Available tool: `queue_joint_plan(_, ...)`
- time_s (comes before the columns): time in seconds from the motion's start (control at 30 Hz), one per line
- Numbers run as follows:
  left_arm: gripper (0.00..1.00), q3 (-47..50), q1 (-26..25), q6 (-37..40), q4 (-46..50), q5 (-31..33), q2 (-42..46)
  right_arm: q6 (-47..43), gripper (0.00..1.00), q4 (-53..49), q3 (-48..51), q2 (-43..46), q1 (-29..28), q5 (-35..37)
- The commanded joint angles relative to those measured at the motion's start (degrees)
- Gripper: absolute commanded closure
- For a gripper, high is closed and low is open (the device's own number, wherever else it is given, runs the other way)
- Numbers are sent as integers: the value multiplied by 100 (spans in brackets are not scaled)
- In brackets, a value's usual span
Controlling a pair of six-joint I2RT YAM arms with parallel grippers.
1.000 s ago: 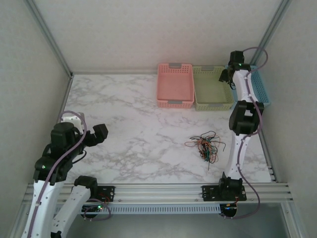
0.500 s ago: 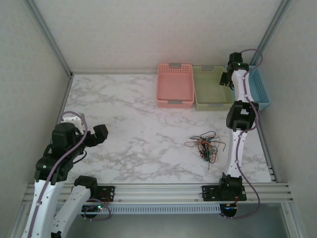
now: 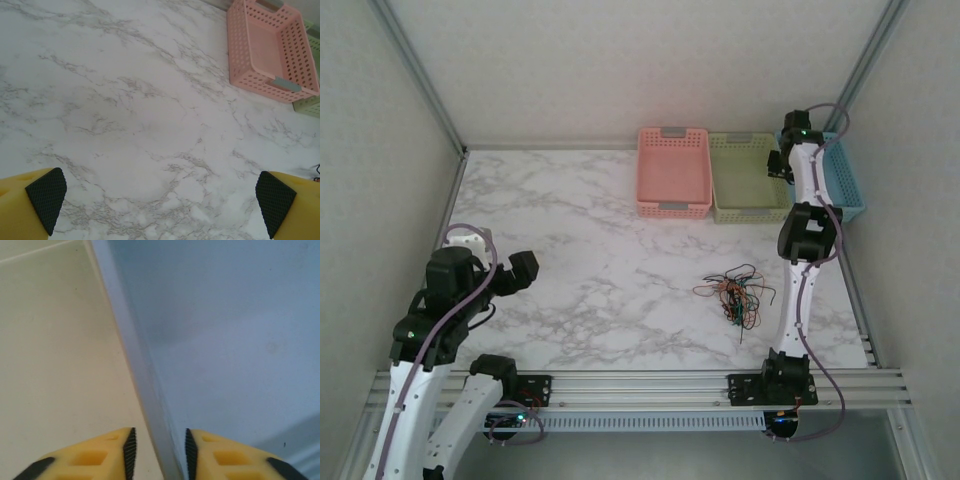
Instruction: Untangle the cables
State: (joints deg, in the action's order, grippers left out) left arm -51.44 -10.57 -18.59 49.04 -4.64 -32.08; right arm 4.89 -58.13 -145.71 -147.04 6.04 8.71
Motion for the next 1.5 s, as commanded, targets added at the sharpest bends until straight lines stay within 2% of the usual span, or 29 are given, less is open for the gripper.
queue_joint_plan(0.0, 0, 62, -7, 55, -93, -36, 0, -51, 78, -142, -128, -71, 22, -289)
queue_joint_plan(0.1, 0, 64, -7, 48, -90, -45, 8, -51, 93, -137, -142, -27, 12, -547)
queue_joint_plan(0.2, 0, 64, -9, 56, -97, -54, 6, -116, 100, -137, -127, 6, -58, -654)
queue_joint_plan(0.57, 0, 64, -13, 55, -97, -72, 6, -313, 100, -121, -208, 55, -694, -949)
queue_joint_plan(0.93, 0, 60, -7, 57, -98, -63, 8, -62, 100, 96, 157, 327, -1404, -1063)
queue_joint_plan(1.13, 0, 60, -6, 48, -103, -54, 2, 322, 100, 175, 100, 231, -1752, -1006)
queue_joint_plan(1.47, 0, 73, -6, 48, -94, 25, -8, 1026, 100, 196, -364, -88, -1965, -1285)
